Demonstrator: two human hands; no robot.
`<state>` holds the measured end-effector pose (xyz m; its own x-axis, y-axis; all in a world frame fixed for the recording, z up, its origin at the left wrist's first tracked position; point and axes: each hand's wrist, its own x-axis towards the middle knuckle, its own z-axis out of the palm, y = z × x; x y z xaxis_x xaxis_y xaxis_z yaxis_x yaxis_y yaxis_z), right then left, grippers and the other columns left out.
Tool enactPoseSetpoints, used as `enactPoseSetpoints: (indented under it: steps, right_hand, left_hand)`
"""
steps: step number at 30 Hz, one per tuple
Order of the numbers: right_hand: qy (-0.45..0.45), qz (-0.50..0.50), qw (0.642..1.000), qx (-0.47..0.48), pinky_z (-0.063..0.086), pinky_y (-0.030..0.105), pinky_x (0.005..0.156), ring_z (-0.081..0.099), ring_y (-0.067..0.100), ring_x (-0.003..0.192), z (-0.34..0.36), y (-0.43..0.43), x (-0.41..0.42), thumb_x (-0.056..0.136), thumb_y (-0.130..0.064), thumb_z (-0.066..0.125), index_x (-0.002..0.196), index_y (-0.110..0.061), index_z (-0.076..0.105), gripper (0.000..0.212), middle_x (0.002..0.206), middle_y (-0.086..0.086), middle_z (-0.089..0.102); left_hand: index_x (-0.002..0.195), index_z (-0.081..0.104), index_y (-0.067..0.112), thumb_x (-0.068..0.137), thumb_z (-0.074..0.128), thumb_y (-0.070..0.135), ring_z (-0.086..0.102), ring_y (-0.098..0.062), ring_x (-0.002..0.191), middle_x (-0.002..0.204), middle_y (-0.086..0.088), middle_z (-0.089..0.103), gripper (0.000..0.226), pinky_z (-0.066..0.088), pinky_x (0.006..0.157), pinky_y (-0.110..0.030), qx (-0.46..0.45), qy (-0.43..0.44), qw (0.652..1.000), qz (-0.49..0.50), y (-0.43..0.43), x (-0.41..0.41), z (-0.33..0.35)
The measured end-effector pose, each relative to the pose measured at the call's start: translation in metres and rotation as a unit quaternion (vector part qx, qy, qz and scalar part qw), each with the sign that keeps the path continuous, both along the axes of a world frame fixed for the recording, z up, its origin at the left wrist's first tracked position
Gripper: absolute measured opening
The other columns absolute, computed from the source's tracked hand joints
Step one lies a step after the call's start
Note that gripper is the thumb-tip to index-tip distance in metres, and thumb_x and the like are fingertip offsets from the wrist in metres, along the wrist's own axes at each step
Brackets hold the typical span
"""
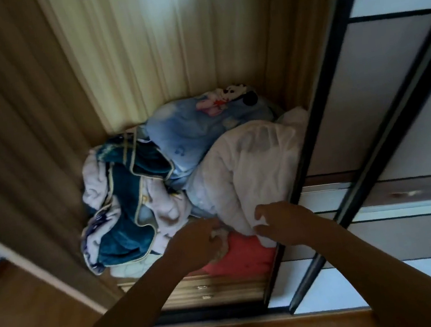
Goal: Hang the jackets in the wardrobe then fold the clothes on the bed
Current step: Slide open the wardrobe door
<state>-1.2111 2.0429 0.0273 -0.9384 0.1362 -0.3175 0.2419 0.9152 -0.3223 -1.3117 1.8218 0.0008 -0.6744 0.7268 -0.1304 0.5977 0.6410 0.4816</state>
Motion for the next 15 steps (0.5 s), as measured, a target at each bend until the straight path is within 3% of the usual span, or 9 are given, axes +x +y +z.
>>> enactPoseSetpoints:
  steps: [2, 5, 8, 13, 15]
  right_hand:
    - [0.004, 0.038, 0.999, 0.012, 0.05, 0.032, 0.084, 0.061, 0.019, 0.098, 0.0, -0.032, -0.014, 0.1, -0.053, 0.051, 0.126, -0.019, 0.054, 0.042, 0.11, 0.002, 0.063]
    - [0.012, 0.104, 0.994, 0.012, 0.04, 0.027, 0.076, 0.061, 0.021, 0.106, -0.001, -0.089, -0.037, 0.101, -0.045, 0.053, 0.12, -0.018, 0.058, 0.034, 0.113, 0.0, 0.062]
    - [0.017, 0.185, 0.982, 0.034, 0.035, 0.025, 0.077, 0.06, 0.021, 0.113, 0.0, -0.159, -0.057, 0.099, -0.048, 0.054, 0.127, -0.02, 0.058, 0.039, 0.122, 0.0, 0.063]
    - [0.001, 0.308, 0.951, 0.035, 0.044, 0.033, 0.092, 0.058, 0.022, 0.119, -0.002, -0.294, -0.078, 0.098, -0.049, 0.054, 0.129, -0.021, 0.055, 0.041, 0.128, 0.002, 0.063]
    - [-0.007, 0.374, 0.927, 0.039, 0.046, 0.034, 0.09, 0.061, 0.025, 0.115, -0.003, -0.351, -0.079, 0.098, -0.048, 0.054, 0.125, -0.02, 0.057, 0.039, 0.124, 0.003, 0.065]
  left_hand:
    - [0.126, 0.059, 0.029, 0.098, 0.054, 0.036, 0.058, -0.012, 0.111, 0.123, 0.008, 0.061, 0.03, 0.039, 0.088, -0.018, -0.029, 0.007, 0.998, 0.049, -0.038, -0.002, 0.0]
    - [0.127, 0.054, 0.032, 0.097, 0.05, 0.045, 0.057, -0.015, 0.115, 0.122, 0.009, 0.058, 0.032, 0.044, 0.099, -0.033, -0.06, 0.005, 0.991, 0.118, -0.102, -0.001, -0.005]
    - [0.126, 0.055, 0.031, 0.096, 0.051, 0.044, 0.056, -0.016, 0.118, 0.125, 0.009, 0.06, 0.033, 0.043, 0.103, -0.035, -0.071, -0.008, 0.98, 0.184, -0.175, 0.01, -0.011]
    - [0.12, 0.06, 0.033, 0.091, 0.054, 0.042, 0.058, -0.017, 0.117, 0.124, 0.005, 0.062, 0.031, 0.048, 0.1, -0.037, -0.067, -0.024, 0.944, 0.323, -0.306, 0.054, -0.011]
    - [0.119, 0.06, 0.032, 0.091, 0.053, 0.043, 0.058, -0.019, 0.118, 0.124, 0.003, 0.061, 0.03, 0.048, 0.099, -0.036, -0.073, -0.031, 0.922, 0.379, -0.358, 0.086, -0.011]
